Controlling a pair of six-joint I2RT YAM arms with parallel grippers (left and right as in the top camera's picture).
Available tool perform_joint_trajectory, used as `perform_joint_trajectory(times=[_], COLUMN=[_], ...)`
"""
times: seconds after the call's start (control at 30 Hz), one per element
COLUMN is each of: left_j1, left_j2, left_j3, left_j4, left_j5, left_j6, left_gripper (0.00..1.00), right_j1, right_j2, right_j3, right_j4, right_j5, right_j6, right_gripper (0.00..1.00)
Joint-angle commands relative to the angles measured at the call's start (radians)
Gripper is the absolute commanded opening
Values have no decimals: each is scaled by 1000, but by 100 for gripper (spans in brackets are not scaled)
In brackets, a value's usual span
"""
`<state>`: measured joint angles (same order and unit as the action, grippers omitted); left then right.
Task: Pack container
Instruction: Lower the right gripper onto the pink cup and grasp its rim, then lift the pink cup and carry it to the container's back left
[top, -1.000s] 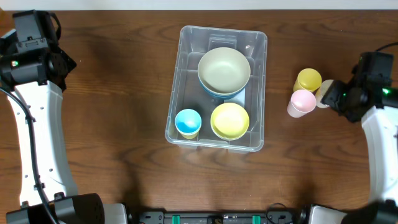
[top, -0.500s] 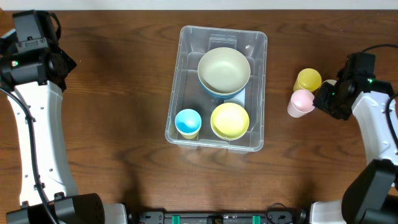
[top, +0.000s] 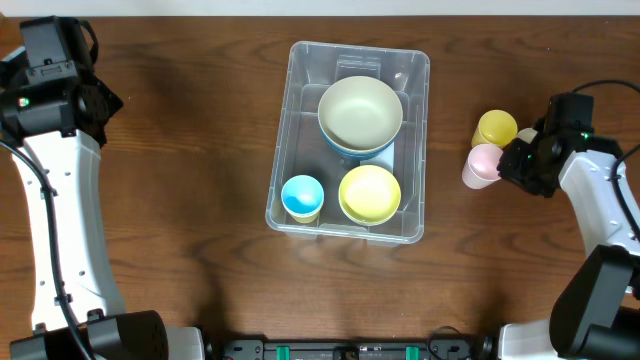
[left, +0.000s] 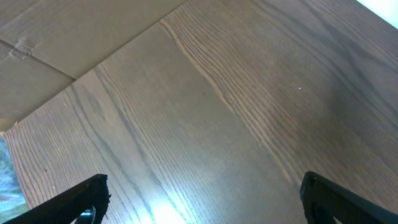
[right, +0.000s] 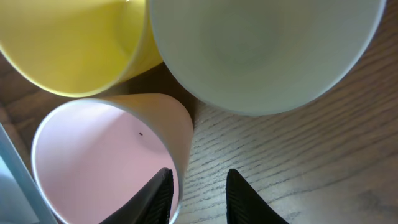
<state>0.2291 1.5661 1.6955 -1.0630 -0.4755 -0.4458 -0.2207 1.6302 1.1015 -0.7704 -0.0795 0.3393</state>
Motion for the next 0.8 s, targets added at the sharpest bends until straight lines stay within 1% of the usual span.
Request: perform_joint_trajectory(times=[0.0, 0.17, 0.3, 0.37, 0.6, 0.77], left_j1=[3, 3, 3, 3, 3, 3], left_j2=[4, 4, 4, 4, 4, 4], left_j3=[4, 4, 4, 4, 4, 4], left_j4=[-2, -2, -2, -2, -2, -2], left_j5=[-14, -14, -14, -14, -14, -14], left_j6=[-9, -9, -9, -9, -9, -9], left_gripper=[98, 98, 98, 98, 98, 98], right_j1=[-1, 0, 6, 12, 29, 32], right_j2=[9, 9, 9, 8, 8, -20], right_j3=[-26, -34, -34, -33, -28, -2], right_j4=[10, 19, 19, 20, 10, -44], right_j5=[-7, -8, -8, -15, -34, -29], right_j6=[-3, 5, 5, 5, 8, 7], right_gripper=[30, 28, 16, 13, 9, 4])
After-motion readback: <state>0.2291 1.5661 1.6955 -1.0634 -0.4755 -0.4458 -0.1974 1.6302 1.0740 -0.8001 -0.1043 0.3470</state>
